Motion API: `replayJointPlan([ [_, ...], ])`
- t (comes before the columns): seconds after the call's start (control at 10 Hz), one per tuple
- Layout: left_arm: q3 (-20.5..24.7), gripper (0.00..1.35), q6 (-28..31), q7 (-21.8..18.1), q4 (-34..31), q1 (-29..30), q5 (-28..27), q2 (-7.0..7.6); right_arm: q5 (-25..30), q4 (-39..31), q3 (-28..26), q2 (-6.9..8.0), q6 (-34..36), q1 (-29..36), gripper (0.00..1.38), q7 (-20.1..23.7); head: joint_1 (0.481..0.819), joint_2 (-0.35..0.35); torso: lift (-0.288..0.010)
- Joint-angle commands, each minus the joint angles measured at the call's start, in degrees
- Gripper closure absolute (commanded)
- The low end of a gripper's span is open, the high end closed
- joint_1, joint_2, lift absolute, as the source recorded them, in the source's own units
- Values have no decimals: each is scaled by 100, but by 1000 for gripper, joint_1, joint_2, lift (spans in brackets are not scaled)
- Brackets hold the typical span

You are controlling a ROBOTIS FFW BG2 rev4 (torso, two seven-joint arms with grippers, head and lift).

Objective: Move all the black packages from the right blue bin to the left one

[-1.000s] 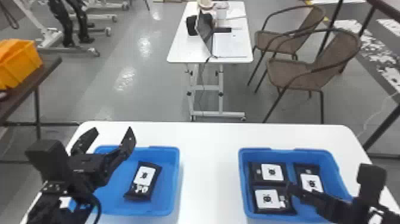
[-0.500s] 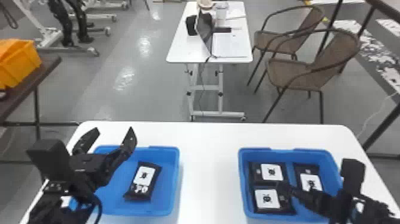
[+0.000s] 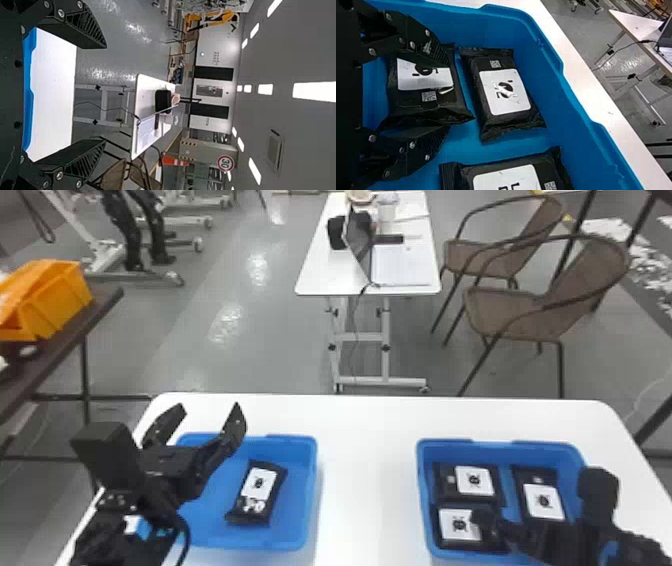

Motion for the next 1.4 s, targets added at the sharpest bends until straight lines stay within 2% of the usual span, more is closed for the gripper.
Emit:
replayJointPlan([
  [0.0, 0, 182, 8, 0, 8, -8, -7, -15, -10, 22, 17, 5, 6, -19, 1291, -15, 695, 112, -40],
  [0.3, 0, 182, -18, 0, 8, -8, -7, -15, -36, 5, 17, 31, -2, -2, 1291, -23, 695, 116, -40],
  [0.5, 0, 183, -44, 0, 8, -8, 10, -15, -291, -92, -62, 66, -46, 60, 1291, -94, 695, 117, -40],
  [0.6, 0, 183, -88, 0, 8, -8, 10, -15, -572, -285, -115, 66, -29, 156, 1291, -226, 695, 119, -40],
  [0.8, -26, 180, -150, 44, 8, 1, 10, -15, -1152, -1147, -326, 66, 288, 482, 1291, -647, 695, 121, -40],
  [1.1, -70, 180, -167, 193, -1, 10, 10, -15, -2189, -2316, -880, -66, 710, 622, 1291, -1122, 695, 107, -40],
  [1.2, -88, 183, -167, 220, -1, 1, 28, -15, -2655, -2307, -880, -83, 674, 482, 1291, -1140, 695, 103, -40],
  [1.3, -97, 180, -141, 220, -1, -26, 89, -15, -2848, -2193, -669, -109, 569, 280, 1291, -1034, 695, 103, -40],
])
